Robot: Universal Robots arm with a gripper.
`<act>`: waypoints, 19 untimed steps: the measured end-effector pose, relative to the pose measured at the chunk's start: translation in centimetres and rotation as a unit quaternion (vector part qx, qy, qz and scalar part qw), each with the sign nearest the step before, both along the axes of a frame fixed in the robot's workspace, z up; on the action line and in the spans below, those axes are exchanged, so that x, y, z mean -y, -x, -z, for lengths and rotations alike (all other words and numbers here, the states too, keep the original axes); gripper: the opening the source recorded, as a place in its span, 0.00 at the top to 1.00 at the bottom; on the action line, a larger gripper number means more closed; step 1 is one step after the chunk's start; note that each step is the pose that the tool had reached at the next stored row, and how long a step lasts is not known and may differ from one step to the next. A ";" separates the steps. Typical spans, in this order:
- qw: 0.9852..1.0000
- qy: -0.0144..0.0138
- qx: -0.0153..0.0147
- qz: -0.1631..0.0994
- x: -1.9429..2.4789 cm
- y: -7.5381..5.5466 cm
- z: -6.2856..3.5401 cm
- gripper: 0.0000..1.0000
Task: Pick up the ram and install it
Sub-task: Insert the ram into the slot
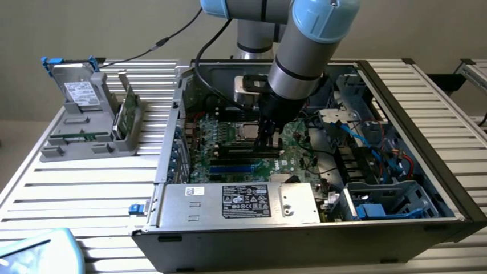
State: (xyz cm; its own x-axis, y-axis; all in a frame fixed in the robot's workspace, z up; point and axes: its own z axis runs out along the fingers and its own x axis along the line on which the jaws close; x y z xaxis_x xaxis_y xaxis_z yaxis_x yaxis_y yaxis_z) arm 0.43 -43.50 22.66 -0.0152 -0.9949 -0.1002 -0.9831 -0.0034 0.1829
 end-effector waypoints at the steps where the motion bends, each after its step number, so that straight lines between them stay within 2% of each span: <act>1: 1.000 0.000 0.000 0.000 0.00 0.0 0.00 0.87; 19: 1.000 0.000 0.000 0.000 -0.02 0.0 0.35 0.87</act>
State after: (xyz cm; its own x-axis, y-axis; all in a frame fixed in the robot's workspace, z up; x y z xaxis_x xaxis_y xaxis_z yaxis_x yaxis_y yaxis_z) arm 0.43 -43.48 22.30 -0.0151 -0.9948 -0.1006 -0.9831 -0.0035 0.1828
